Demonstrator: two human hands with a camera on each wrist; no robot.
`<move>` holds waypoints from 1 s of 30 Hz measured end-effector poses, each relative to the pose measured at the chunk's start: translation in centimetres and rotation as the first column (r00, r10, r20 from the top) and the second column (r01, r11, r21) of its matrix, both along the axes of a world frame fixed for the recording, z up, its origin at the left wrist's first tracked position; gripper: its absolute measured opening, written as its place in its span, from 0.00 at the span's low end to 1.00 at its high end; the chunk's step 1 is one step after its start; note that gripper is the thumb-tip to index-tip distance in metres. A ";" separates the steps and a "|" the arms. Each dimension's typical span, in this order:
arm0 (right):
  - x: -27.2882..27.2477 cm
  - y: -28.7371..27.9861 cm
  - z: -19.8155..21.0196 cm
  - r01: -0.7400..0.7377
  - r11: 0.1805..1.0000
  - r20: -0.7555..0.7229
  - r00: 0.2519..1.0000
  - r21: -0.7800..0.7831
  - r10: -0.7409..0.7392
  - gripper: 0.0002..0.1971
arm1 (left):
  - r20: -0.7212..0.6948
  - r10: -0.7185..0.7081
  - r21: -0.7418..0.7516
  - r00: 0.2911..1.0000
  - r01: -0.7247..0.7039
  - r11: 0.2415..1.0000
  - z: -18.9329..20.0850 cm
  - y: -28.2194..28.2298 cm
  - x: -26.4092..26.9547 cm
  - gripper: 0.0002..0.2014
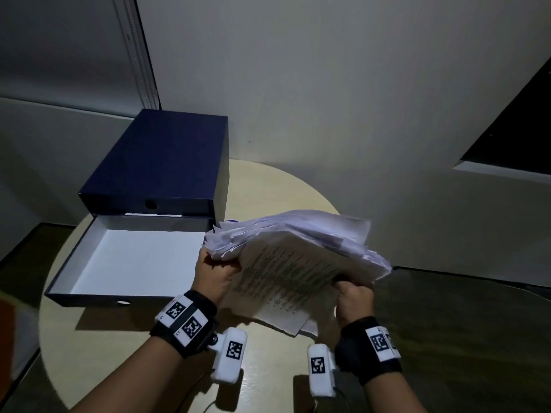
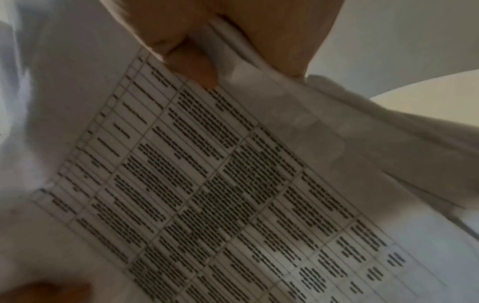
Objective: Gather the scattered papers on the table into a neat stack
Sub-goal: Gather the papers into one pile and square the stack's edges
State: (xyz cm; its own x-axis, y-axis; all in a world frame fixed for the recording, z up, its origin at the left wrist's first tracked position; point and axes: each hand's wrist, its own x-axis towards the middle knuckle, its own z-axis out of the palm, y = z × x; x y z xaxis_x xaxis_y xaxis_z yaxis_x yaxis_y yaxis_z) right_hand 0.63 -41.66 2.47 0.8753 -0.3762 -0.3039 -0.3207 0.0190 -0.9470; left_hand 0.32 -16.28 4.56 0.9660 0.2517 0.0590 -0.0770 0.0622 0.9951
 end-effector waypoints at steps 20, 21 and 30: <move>0.1 1.2 2.2 -0.120 0.989 0.278 0.951 -0.082 0.138 0.11 | -0.051 0.019 -0.098 0.999 -0.024 0.995 0.0 0.3 0.7 0.20; 0.0 1.3 1.7 -0.151 0.979 0.262 0.947 -0.138 0.184 0.12 | -0.068 -0.003 -0.096 0.998 -0.004 0.995 -0.1 0.1 0.7 0.19; -0.4 2.2 1.9 -0.077 0.991 0.281 0.954 -0.110 0.105 0.32 | 0.087 -0.026 0.047 0.996 0.022 0.999 1.0 -0.8 -0.2 0.25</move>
State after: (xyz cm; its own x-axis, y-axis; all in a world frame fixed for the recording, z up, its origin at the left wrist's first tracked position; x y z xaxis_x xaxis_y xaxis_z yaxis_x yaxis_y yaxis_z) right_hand 0.25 -39.46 4.33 0.9520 -0.3062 -0.0029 -0.0331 -0.0934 -0.9951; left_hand 0.17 -17.05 5.58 0.9625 0.2233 0.1543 -0.1627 0.0199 0.9865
